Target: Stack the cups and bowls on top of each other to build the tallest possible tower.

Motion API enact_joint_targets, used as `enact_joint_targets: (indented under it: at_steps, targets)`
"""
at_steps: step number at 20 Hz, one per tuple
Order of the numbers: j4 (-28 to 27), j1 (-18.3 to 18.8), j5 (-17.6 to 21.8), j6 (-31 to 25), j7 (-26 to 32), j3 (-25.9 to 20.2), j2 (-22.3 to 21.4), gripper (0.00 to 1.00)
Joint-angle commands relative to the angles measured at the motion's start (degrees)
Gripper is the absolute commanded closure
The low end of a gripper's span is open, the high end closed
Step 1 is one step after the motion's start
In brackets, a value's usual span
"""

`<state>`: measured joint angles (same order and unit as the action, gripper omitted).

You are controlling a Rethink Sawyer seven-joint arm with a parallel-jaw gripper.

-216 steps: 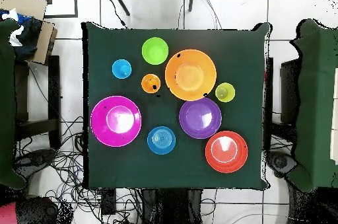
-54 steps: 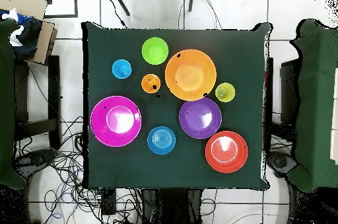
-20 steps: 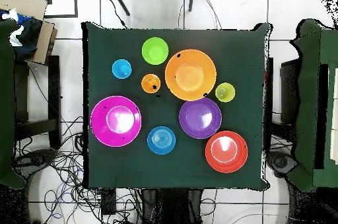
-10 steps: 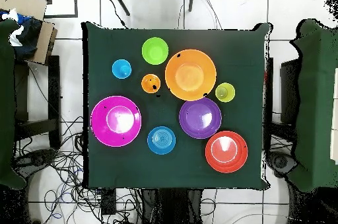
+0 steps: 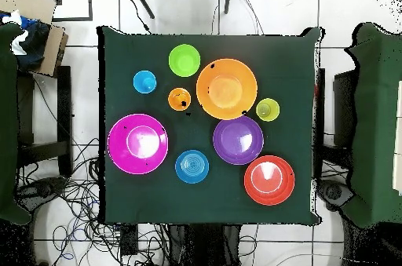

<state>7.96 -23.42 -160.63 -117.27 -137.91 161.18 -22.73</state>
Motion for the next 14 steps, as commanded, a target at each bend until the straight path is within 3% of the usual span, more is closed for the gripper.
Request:
enact_joint_targets:
  at_steps: [1, 7, 14]
  targets:
    - [-4.6, 1.5, 7.2, -6.2, 19.6, 2.2, -4.1, 1.0]
    - [-4.9, 1.7, 9.2, -9.3, 21.6, -0.1, -6.6, 1.0]
    - [-4.8, 0.7, 14.9, -8.7, 23.2, -4.4, -6.6, 1.0]
